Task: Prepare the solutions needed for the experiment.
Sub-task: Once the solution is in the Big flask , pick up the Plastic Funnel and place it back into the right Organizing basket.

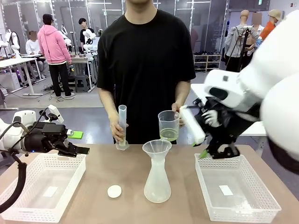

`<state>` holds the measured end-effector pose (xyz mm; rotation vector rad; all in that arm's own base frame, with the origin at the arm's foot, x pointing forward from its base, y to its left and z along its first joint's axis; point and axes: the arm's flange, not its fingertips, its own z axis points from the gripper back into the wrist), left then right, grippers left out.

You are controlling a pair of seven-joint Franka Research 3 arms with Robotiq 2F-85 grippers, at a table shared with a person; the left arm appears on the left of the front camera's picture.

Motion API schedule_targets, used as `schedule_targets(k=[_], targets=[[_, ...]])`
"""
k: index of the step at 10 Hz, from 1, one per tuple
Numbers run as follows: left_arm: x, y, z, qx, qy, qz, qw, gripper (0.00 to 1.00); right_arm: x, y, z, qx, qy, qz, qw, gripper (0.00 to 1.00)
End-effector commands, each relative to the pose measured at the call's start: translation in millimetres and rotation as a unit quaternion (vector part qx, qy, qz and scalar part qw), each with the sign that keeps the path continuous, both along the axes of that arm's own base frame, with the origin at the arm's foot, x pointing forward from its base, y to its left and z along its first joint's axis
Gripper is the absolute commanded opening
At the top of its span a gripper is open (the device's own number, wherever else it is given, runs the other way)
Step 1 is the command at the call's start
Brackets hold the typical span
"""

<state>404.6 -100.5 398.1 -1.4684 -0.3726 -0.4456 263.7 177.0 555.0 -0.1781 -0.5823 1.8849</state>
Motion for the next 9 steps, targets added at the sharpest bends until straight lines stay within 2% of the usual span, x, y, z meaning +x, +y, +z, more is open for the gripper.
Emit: schedule_targets(k=[1,2,3,4,7,8,9], targets=[[-1,1,2,0.000,-0.003,-0.008,1.000,1.00,-14,-21,-12,0.086,0.022,-0.094,0.992,0.35],[-1,1,2,0.000,-0.003,-0.008,1.000,1.00,-17,-24,-15,0.084,0.028,-0.118,0.989,0.35],[-1,1,2,0.000,-0.003,-0.008,1.000,1.00,-19,-21,-17,-0.004,-0.011,-0.111,0.994,0.35],[-1,1,2,0.000,-0.003,-0.008,1.000,1.00,2,-22,12,0.061,0.028,-0.080,0.994,0.35],[-1,1,2,0.000,-0.003,-0.008,1.000,1.00,2,-22,12,0.061,0.028,-0.080,0.994,0.35],[-1,1,2,0.000,-0.003,-0.008,1.000,1.00,1,-22,13,0.054,0.022,-0.087,0.994,0.35],[-1,1,2,0.000,-0.003,-0.008,1.000,1.00,16,-36,1,0.113,0.068,-0.154,0.979,0.35]])
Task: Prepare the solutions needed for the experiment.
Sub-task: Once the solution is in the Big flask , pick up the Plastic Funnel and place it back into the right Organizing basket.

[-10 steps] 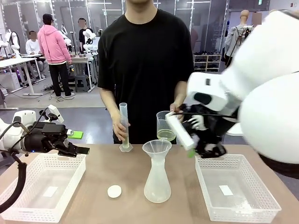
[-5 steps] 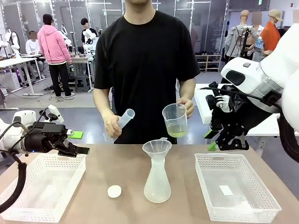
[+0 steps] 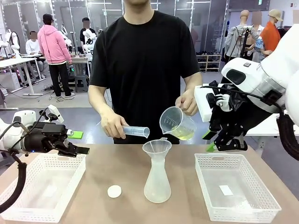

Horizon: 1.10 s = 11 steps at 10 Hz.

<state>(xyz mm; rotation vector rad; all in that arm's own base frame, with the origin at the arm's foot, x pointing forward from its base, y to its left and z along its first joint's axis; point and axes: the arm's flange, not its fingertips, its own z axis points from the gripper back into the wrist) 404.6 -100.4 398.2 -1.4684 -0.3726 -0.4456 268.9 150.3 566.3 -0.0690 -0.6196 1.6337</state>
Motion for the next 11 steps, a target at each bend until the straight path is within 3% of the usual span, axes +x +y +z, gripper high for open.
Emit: schedule_targets(k=[1,2,3,4,6,7,8,11], targets=[[-1,1,2,0.000,-0.002,-0.008,1.000,1.00,18,-26,-25,0.130,0.084,-0.113,0.981,0.35],[-1,1,2,0.000,-0.002,-0.008,1.000,1.00,20,-38,-35,0.196,0.123,-0.150,0.961,0.35],[-1,1,2,0.000,-0.002,-0.008,1.000,1.00,22,-51,-45,0.283,0.166,-0.185,0.926,0.35],[-1,1,2,0.000,-0.002,-0.008,1.000,1.00,26,-62,-53,0.358,0.229,-0.271,0.864,0.35],[-1,1,2,0.000,-0.002,-0.008,1.000,1.00,21,-87,-72,0.429,0.277,-0.303,0.805,0.35],[-1,1,2,0.000,-0.002,-0.008,1.000,1.00,15,-92,-81,0.456,0.341,-0.274,0.775,0.35],[-1,1,2,0.000,-0.002,-0.008,1.000,1.00,8,-98,-91,0.448,0.388,-0.274,0.758,0.35],[-1,1,2,0.000,-0.002,-0.008,1.000,1.00,-2,-108,-112,0.359,0.467,-0.301,0.750,0.35]])
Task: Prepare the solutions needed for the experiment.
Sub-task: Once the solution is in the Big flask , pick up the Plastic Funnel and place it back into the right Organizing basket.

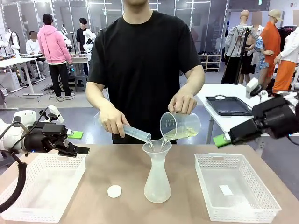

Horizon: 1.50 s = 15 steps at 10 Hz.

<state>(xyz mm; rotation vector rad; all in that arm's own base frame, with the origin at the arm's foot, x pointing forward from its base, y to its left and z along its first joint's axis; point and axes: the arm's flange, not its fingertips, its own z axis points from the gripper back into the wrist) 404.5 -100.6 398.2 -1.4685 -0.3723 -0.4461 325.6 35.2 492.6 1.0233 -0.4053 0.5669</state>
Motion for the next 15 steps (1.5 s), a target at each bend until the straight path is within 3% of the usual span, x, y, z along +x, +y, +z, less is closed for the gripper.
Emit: schedule_targets(k=[1,2,3,4,8,9,10,12,14,15], targets=[[-1,1,2,0.000,-0.002,-0.008,1.000,1.00,-58,2,-46,-0.043,0.052,0.006,0.998,0.35],[-1,1,2,0.000,-0.002,-0.008,1.000,1.00,-58,0,-49,-0.027,0.054,0.010,0.998,0.35],[-1,1,2,0.000,-0.002,-0.008,1.000,1.00,-59,4,-51,0.010,0.014,0.026,1.000,0.35],[-1,1,2,0.000,-0.002,-0.008,1.000,1.00,-3,-9,-19,-0.020,0.049,0.010,0.999,0.35],[-1,1,2,0.000,-0.002,-0.008,1.000,1.00,-6,-12,-20,-0.024,0.050,0.012,0.998,0.35],[-1,1,2,0.000,-0.002,-0.008,1.000,1.00,11,-7,-30,0.028,0.128,-0.040,0.991,0.35],[-1,1,2,0.000,-0.002,-0.008,1.000,1.00,23,-14,-40,0.093,0.165,-0.078,0.979,0.35],[-1,1,2,0.000,-0.002,-0.008,1.000,1.00,31,-24,-53,0.167,0.197,-0.092,0.962,0.35],[-1,1,2,0.000,-0.002,-0.008,1.000,1.00,34,-30,-60,0.187,0.196,-0.117,0.955,0.35],[-1,1,2,0.000,-0.002,-0.008,1.000,1.00,36,-31,-64,0.194,0.206,-0.119,0.952,0.41]])
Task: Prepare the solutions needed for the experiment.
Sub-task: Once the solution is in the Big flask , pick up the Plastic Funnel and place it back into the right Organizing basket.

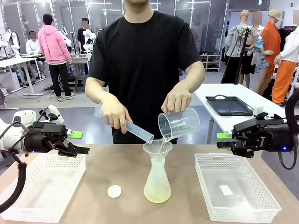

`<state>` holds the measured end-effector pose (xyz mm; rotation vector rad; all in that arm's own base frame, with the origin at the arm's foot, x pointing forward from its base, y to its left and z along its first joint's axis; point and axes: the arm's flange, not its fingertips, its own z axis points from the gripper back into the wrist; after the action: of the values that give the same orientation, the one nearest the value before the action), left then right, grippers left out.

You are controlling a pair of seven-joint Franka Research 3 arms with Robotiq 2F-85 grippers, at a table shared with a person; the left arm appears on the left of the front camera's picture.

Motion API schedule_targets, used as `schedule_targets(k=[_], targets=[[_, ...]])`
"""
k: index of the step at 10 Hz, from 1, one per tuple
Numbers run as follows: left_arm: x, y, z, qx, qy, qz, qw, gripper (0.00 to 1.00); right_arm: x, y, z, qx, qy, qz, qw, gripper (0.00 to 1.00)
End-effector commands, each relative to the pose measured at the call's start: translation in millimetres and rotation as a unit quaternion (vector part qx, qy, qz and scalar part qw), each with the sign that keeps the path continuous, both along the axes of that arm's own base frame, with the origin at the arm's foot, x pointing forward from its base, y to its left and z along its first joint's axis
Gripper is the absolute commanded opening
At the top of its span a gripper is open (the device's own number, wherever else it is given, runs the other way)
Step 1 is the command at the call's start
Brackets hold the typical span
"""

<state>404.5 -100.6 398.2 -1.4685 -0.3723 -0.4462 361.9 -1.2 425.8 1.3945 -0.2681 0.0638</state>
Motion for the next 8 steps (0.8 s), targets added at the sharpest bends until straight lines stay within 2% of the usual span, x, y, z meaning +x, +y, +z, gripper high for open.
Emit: schedule_targets(k=[1,4,5,6,7,8], targets=[[-1.2,1.3,2.1,0.000,-0.002,-0.008,1.000,1.00,1.7,3.5,-0.3,0.017,0.010,-0.008,1.000,0.54],[-1.2,1.3,2.1,0.000,-0.002,-0.008,1.000,1.00,3.3,1.2,-5.8,0.022,0.021,-0.003,1.000,0.81],[-1.2,1.3,2.1,0.000,-0.002,-0.008,1.000,1.00,4.6,0.9,-6.4,0.018,0.033,-0.009,0.999,0.94],[-1.2,1.3,2.1,0.000,-0.002,-0.008,1.000,1.00,6.6,2.3,-6.8,0.002,0.056,-0.021,0.998,0.94],[-1.2,1.3,2.1,0.000,-0.002,-0.008,1.000,1.00,2.3,0.0,-8.0,0.015,0.015,-0.002,1.000,0.94],[-1.2,1.3,2.1,0.000,-0.002,-0.008,1.000,1.00,2.3,0.0,-8.0,0.015,0.015,-0.002,1.000,0.94]])
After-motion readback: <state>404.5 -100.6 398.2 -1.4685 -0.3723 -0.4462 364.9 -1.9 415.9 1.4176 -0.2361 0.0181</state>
